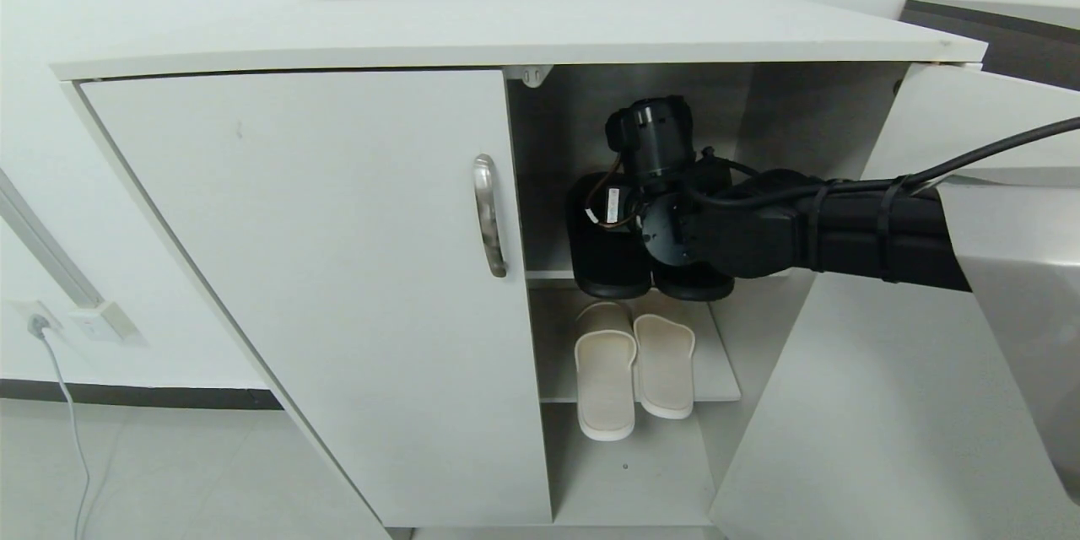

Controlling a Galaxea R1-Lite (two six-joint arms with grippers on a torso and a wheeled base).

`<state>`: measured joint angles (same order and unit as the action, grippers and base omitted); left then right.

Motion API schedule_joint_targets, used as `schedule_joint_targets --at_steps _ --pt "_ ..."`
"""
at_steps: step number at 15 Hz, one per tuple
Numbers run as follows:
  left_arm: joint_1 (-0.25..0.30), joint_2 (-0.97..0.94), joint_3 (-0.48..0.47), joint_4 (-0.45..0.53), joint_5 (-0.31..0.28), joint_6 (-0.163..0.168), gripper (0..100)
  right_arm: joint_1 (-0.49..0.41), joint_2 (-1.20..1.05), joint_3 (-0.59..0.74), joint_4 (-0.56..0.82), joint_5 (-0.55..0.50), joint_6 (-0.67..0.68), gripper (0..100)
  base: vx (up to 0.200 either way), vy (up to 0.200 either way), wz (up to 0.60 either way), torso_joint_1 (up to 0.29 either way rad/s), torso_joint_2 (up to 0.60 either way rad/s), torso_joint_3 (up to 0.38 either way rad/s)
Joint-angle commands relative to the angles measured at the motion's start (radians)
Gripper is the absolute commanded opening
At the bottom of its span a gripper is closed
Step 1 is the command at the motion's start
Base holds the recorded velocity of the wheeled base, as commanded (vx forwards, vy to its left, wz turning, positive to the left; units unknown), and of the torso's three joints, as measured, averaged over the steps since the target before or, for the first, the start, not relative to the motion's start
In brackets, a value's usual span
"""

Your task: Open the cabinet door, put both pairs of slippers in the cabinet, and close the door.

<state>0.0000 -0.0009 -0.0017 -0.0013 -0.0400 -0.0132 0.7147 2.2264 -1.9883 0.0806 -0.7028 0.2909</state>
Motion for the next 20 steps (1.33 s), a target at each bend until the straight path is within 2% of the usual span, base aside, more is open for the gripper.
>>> schedule_joint_targets --at_steps 1,12,15,16,17,20 --pt "0.0 0.001 0.0 0.0 0.0 -0.001 0 0.0 0.002 0.002 0.001 0.0 0.001 100 0.0 0.0 0.0 0.0 0.0 0.0" --pt "0.0 0.001 0.0 0.0 0.002 -0.002 0 0.037 -0.082 0.103 -0.009 -0.009 0.004 100 0.0 0.0 0.0 0.0 0.0 0.0" --pt "0.0 0.001 0.0 0.0 0.002 -0.002 0 0.062 -0.136 0.169 -0.013 -0.015 0.005 100 0.0 0.0 0.0 0.0 0.0 0.0" --pt "0.0 0.001 0.0 0.0 0.002 -0.002 0 0.077 -0.177 0.23 -0.027 -0.015 0.005 100 0.0 0.0 0.0 0.0 0.0 0.0" --pt "0.0 0.001 0.0 0.0 0.002 -0.002 0 0.08 -0.182 0.238 -0.03 -0.015 0.005 100 0.0 0.0 0.0 0.0 0.0 0.0" --pt "0.0 0.001 0.0 0.0 0.002 -0.002 0 0.14 -0.324 0.51 -0.16 -0.015 -0.002 100 0.0 0.0 0.0 0.0 0.0 0.0"
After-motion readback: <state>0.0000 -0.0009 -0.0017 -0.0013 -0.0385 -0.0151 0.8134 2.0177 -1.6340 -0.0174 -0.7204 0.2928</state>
